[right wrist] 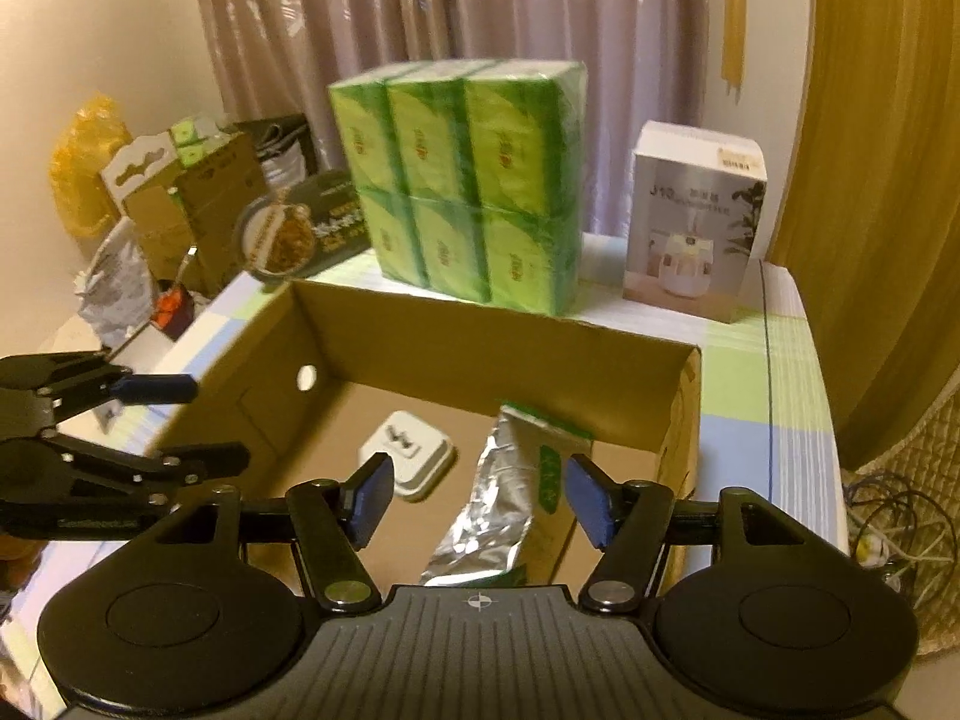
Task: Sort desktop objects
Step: 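Open left tool dropping plug into box while right tool releases tea bag, then withdraw both tools from the box back over the table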
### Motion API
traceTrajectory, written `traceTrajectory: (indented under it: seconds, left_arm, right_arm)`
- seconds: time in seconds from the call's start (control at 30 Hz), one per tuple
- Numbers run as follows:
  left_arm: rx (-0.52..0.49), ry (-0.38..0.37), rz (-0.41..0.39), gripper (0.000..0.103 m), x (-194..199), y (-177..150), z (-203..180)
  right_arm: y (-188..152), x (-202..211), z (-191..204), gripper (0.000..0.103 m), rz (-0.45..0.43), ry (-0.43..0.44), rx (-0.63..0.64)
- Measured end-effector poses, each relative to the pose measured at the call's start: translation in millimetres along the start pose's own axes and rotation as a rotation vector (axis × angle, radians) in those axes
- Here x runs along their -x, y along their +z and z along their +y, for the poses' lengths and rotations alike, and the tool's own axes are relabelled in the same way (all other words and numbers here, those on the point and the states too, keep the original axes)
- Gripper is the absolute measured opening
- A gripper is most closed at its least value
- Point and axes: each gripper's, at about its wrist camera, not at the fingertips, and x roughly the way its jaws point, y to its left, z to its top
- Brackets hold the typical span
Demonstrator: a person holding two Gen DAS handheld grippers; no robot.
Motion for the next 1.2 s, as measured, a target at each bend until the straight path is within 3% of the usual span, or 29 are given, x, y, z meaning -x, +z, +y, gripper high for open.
traceTrajectory:
  seconds: [0.37, 0.57, 0.8, 1.0, 1.2]
  left_arm:
    - [-0.105, -0.036, -0.023, 0.064, 46.8, -34.3, -18.0]
    - [-0.189, -0.108, -0.007, 0.067, 73.2, -68.2, -32.1]
    - [-0.301, -0.199, 0.076, 0.075, 85.4, -123.1, -42.6]
    - [-0.365, -0.197, 0.174, 0.077, 81.8, -172.4, -50.6]
    - [-0.258, -0.12, 0.206, 0.08, 77.3, -199.0, -26.5]
  right_arm:
    - [-46.8, 57.6, 42.0, 0.063, -0.031, 0.025, 0.143]
    - [-86.4, 67.6, 58.5, 0.063, 0.018, 0.05, 0.239]
    - [-131.7, 53.9, 68.1, 0.063, 0.105, 0.068, 0.331]
    - [-157.3, 38.3, 68.8, 0.063, 0.115, 0.062, 0.27]
    - [-179.2, 29.4, 58.9, 0.063, 0.097, 0.056, 0.121]
